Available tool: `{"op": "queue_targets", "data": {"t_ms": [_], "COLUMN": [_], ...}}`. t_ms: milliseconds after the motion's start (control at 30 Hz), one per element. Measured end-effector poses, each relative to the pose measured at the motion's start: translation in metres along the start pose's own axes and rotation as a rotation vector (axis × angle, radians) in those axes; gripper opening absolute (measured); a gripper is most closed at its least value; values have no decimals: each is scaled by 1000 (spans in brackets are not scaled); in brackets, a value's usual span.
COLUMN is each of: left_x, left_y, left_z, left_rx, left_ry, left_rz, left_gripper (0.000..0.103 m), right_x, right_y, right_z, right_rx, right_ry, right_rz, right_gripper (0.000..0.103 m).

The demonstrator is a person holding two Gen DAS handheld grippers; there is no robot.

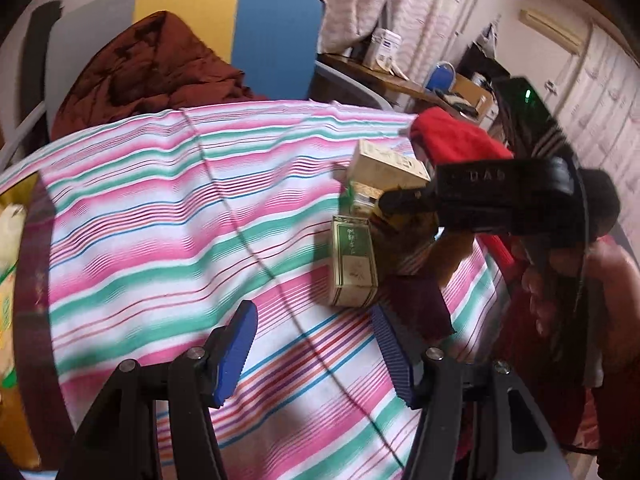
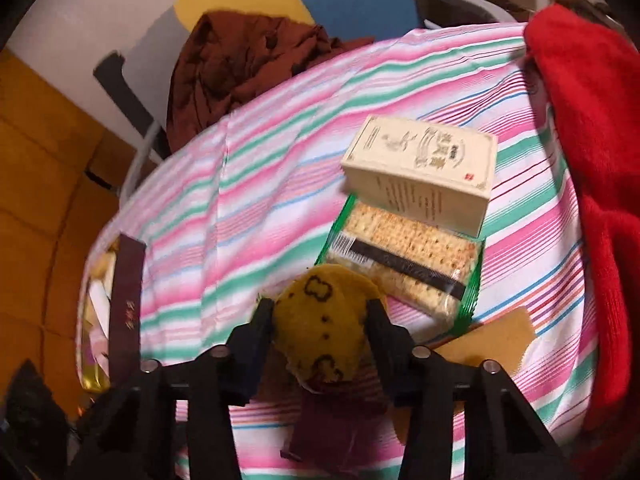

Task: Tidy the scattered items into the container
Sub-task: 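Grasp the green tea box with the left gripper while the right grasps the yellow plush ball, then carry the green box and yellow plush over the tray and open both grippers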

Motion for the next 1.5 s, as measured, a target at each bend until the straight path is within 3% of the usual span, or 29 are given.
{"op": "queue_targets", "data": {"t_ms": [233, 400, 433, 500, 600, 733, 900, 1100, 1500], "left_x": [-36, -59, -61, -65, -60, -52, -39, -15, 36], "left_y": [-17, -26, -27, -24, -19, -12, -3, 8, 17], "left_z": [27, 29, 26, 18, 10, 6, -3, -7, -40], "left_rx": [-73, -98, -90, -62, -58, -70, -7, -42, 78], "left_ry": [45, 36, 36, 66, 81, 25, 32, -26, -12], "left_rz": [-49, -65, -65, -58, -20, 18, 47, 111, 214], "left_gripper": [61, 58, 56, 35, 32, 32, 32, 32, 32], "right_x": [8, 12, 12, 11, 11, 11, 9, 8, 8], "right_y": [-4, -7, -7, -8, -8, -8, -8, -6, 0], "right_z": [-1, 2, 1, -2, -3, -6, -13, -28, -48], "right_rx": [-15, -19, -17, -15, -12, -2, 37, 117, 198], "right_ry": [-10, -32, -35, -45, -62, -64, -30, -32, -68], "right_rz": [61, 85, 87, 93, 99, 112, 128, 146, 160], "right_gripper": [44, 44, 44, 44, 44, 44, 44, 43, 43]}}
Point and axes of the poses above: each gripper's, at about its wrist camera, not at the fingertips, and x roughly against the way its jaws point, z to its right, y to its underside, the point moved 6 cm from there along -x, roughly the way its jaws point, and after that the axes turned 7 degrees about -z, right-handed, at the moved point
